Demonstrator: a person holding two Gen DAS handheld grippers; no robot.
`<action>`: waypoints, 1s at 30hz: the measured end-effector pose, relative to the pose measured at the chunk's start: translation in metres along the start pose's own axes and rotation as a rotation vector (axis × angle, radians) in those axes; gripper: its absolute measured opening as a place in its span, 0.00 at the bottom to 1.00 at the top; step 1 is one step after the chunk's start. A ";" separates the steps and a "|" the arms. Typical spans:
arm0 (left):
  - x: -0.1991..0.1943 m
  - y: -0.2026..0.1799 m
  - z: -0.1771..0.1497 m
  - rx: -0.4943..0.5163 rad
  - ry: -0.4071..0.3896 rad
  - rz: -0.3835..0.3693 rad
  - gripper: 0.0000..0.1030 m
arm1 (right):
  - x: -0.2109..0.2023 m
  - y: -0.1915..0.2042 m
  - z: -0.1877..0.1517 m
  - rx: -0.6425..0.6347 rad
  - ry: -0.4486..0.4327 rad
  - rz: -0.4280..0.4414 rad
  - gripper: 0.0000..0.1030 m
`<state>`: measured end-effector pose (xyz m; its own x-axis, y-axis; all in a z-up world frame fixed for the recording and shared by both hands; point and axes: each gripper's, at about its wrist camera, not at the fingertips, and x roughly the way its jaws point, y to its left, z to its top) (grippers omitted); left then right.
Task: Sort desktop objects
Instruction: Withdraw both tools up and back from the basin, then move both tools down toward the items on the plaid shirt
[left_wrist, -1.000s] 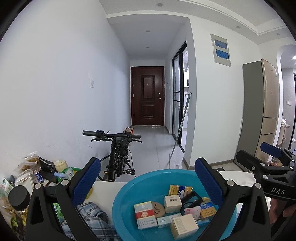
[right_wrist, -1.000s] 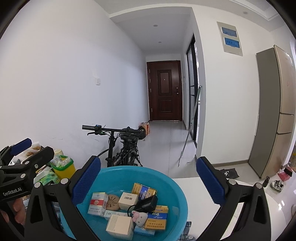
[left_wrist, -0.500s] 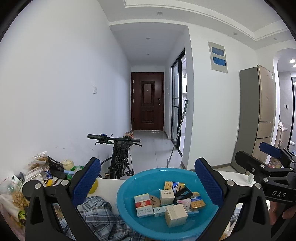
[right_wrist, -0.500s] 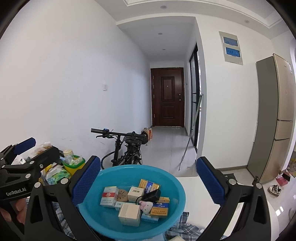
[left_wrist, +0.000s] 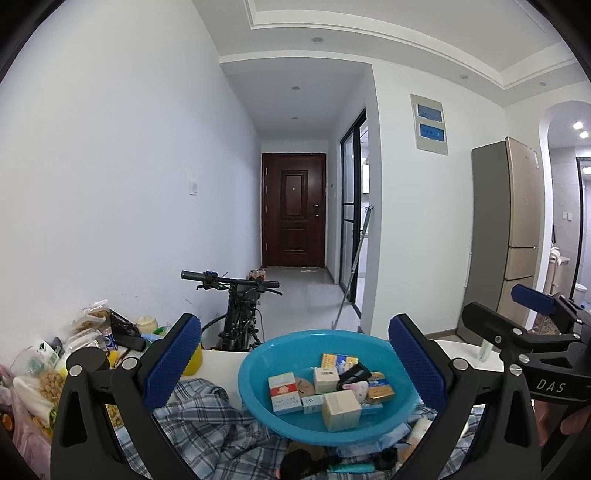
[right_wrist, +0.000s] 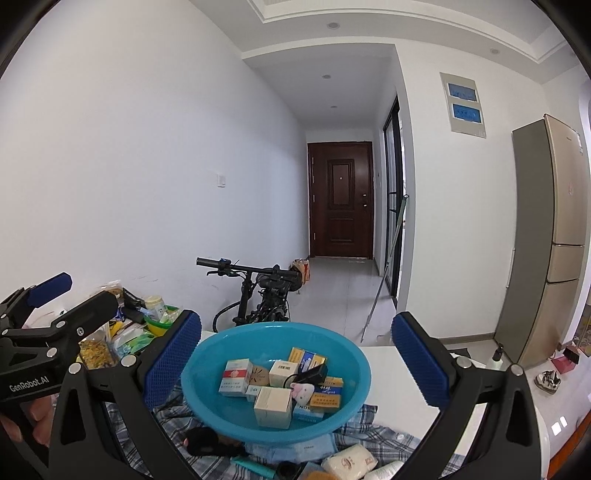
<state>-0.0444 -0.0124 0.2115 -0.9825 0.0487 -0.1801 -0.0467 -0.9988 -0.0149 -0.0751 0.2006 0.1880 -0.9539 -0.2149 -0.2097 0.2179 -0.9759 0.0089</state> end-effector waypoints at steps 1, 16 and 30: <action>-0.004 -0.001 0.000 0.000 0.000 -0.002 1.00 | -0.004 0.001 0.000 -0.002 0.000 -0.001 1.00; -0.037 -0.009 0.002 0.030 -0.029 -0.006 1.00 | -0.038 0.006 -0.003 0.002 -0.030 -0.008 1.00; -0.037 -0.004 -0.047 0.010 0.028 -0.033 1.00 | -0.039 0.011 -0.039 -0.018 0.016 0.023 1.00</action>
<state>0.0005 -0.0095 0.1719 -0.9749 0.0816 -0.2070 -0.0811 -0.9966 -0.0110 -0.0273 0.1993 0.1579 -0.9452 -0.2366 -0.2250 0.2437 -0.9698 -0.0041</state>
